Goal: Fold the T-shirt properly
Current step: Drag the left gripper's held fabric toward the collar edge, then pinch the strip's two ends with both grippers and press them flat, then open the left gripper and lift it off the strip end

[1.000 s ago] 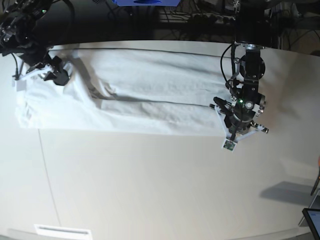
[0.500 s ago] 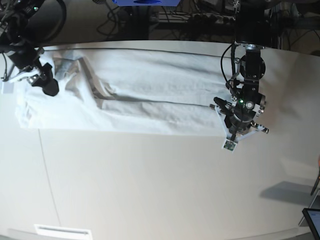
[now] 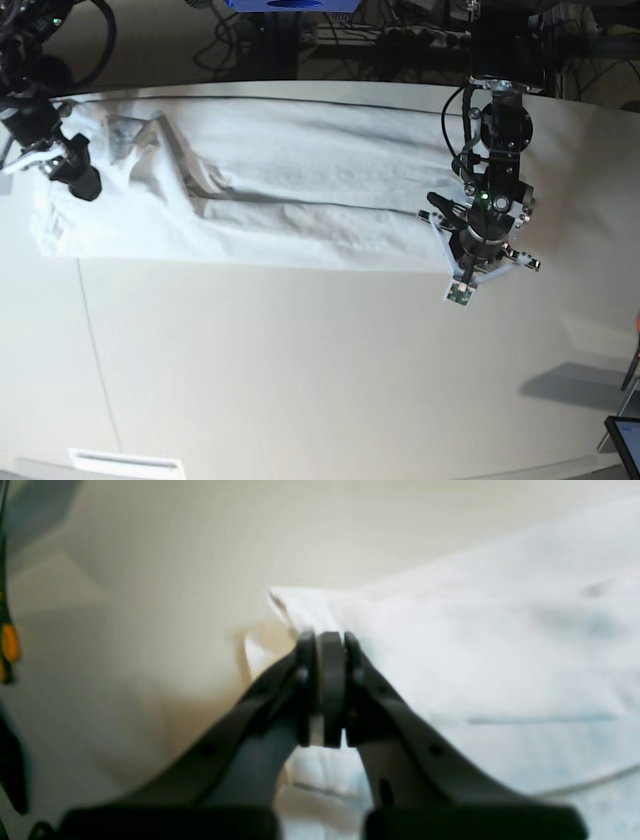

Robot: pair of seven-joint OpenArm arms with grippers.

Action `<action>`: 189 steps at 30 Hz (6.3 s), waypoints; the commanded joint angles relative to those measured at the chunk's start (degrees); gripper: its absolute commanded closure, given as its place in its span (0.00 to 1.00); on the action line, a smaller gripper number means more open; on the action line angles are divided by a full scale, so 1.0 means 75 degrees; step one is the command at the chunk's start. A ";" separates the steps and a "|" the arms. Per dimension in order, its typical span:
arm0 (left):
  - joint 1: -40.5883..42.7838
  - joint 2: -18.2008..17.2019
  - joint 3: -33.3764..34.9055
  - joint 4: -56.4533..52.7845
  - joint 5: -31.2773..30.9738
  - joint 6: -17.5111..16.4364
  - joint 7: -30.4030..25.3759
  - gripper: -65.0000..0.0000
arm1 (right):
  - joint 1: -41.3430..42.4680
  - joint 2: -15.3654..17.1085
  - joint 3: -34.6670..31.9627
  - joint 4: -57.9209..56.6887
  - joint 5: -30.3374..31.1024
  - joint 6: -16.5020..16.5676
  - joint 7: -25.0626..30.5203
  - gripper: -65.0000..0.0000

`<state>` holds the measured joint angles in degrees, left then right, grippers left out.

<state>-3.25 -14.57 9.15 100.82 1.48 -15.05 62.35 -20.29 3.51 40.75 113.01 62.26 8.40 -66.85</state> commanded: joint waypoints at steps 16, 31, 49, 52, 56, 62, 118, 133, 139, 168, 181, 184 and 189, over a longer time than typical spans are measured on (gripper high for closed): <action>0.0825 -0.0291 0.0052 0.1485 0.0067 0.0031 0.0848 1.00 | 0.0285 -0.0134 -0.1665 0.0105 -0.1544 0.0022 0.0878 0.53; 0.1212 -0.0912 -0.0006 0.1790 -0.0027 0.0020 0.0848 1.00 | 0.0297 -0.0145 -0.1665 0.0105 -0.1555 0.0022 0.0890 0.53; 0.1505 -0.0654 -0.0839 0.2013 -0.0038 -0.1235 0.0754 0.74 | 0.0414 -0.0134 -0.1677 -0.0469 -0.1555 0.0022 0.0890 0.53; 0.1470 -0.0279 -0.1788 0.1989 -0.0038 -0.1235 0.0332 0.74 | 0.0438 -0.0134 -0.1677 -0.0469 -0.1555 0.0011 0.0890 0.53; 0.1154 -0.0080 -0.2257 0.2001 -0.0038 -0.1258 0.0238 0.74 | 0.0461 -0.0145 -0.1677 -0.0469 -0.1555 0.0011 0.0902 0.53; 0.1060 0.0178 -0.2316 0.2001 -0.0332 -0.1270 0.0191 0.95 | 0.0496 0.0206 -0.1782 -0.0434 -0.1567 0.0022 0.1804 0.56; 0.1013 0.1315 -0.2011 -0.1328 0.0243 -0.1223 -0.2423 1.00 | 0.2208 0.1437 -0.3494 -0.4384 -0.6537 0.0022 0.4172 1.00; 0.0521 0.1866 -0.2093 -0.0507 0.1052 -0.1223 -0.1813 1.00 | 0.2782 0.1671 -0.3505 -0.4689 -0.6549 0.0034 0.4172 1.00; 0.0568 0.1515 -0.2093 0.0442 0.1052 -0.1223 -0.1415 1.00 | 0.2677 0.1660 -0.3494 -0.3798 -0.6549 0.0034 0.4125 1.00; 0.0861 -0.0959 -0.5058 -0.1715 -0.5981 -0.2032 -0.0184 0.05 | 0.1633 0.1320 -0.3494 -0.1196 -0.6525 0.0022 0.3867 1.00; 0.0767 -0.0888 -0.4918 -0.1832 -0.6016 -0.3327 -0.0184 0.04 | 0.1411 0.1273 -0.3552 -0.1172 -0.6537 0.0022 0.3867 1.00; 0.0755 -0.0701 -0.4953 -0.1832 -0.6016 -0.3327 -0.0184 0.04 | 0.1399 0.1273 -0.3552 -0.1196 -0.6537 0.0022 0.3867 1.00; 0.0755 -0.0349 -0.4953 -0.1832 -0.5981 -0.3327 -0.0196 0.05 | 0.1387 0.1273 -0.3552 -0.1196 -0.6537 0.0022 0.3867 1.00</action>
<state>3.05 -16.21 -27.75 86.32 -42.46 -39.51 61.69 -10.55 12.32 13.85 103.22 13.08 8.49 -39.33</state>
